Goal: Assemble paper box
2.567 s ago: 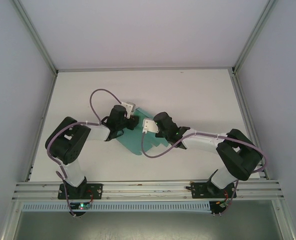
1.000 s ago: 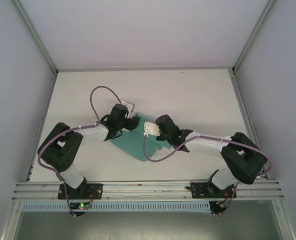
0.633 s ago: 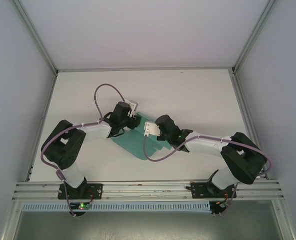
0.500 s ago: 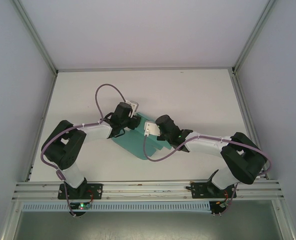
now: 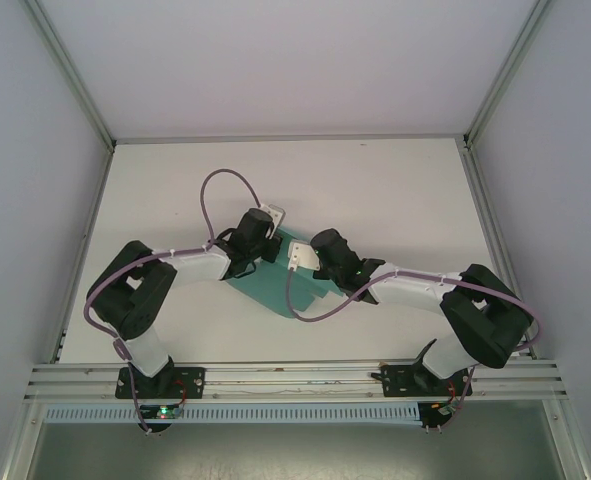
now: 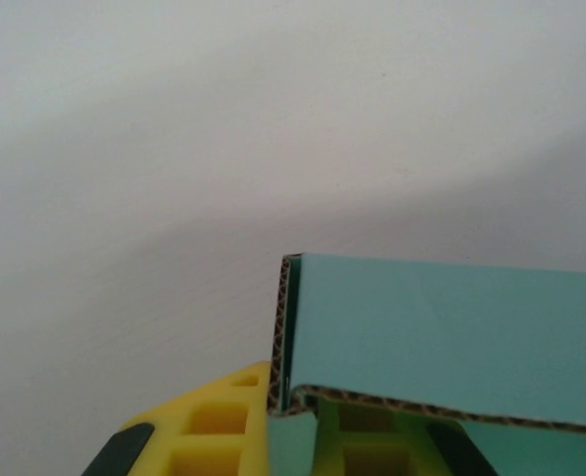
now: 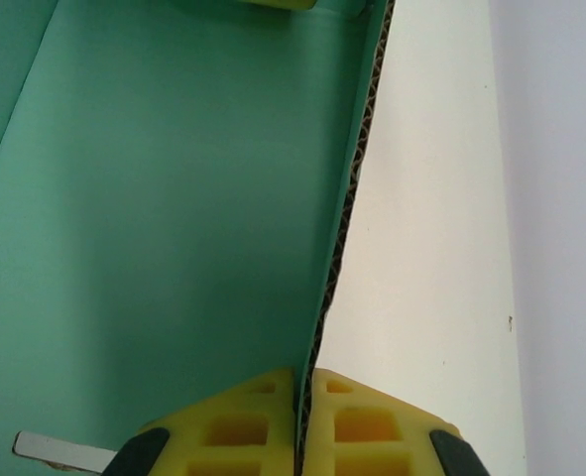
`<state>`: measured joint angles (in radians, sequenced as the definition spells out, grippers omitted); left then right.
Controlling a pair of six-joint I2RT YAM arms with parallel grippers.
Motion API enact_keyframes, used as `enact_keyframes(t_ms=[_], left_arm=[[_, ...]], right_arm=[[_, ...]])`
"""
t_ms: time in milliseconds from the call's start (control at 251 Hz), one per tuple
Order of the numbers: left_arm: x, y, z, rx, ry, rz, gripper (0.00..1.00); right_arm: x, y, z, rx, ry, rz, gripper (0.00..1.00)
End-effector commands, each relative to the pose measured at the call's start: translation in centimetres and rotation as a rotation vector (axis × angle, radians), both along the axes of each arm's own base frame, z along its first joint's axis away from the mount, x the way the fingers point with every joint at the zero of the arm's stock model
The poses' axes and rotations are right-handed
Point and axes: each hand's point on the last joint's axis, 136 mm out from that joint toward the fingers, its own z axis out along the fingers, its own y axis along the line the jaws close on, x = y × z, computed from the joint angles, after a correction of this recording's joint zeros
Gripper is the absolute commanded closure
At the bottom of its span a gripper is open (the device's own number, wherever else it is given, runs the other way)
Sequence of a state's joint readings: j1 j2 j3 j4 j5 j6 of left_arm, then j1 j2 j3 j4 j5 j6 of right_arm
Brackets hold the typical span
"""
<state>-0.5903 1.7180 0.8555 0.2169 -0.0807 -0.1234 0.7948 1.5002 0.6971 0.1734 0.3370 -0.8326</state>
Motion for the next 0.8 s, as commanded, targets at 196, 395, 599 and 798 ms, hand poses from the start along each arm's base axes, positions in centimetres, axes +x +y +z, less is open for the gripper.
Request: enact_keyframes(t_ms=[196,395,599,798], left_arm=[[0.8,5.5,2.6,0.054,-0.101,0.246,1.00],[-0.1,6.0,4.3,-0.007,-0.140,0.269,1.00],[-1.4,5.3,6.6,-0.117,-0.192,0.217,1.00],[-1.9,6.0,8.3,-0.140,-0.213,0.239,1.00]], right_arm=[[-0.7,0.2,6.3,0.347,-0.047,-0.085,0.50],[-0.4,-4.0,13.8,0.674,-0.179,-0.234,0.17],[2.3,-8.0,15.0,0.850,-0.117,-0.434,0.10],[3.3,-5.4,12.4,0.823,0.037,-0.401,0.12]])
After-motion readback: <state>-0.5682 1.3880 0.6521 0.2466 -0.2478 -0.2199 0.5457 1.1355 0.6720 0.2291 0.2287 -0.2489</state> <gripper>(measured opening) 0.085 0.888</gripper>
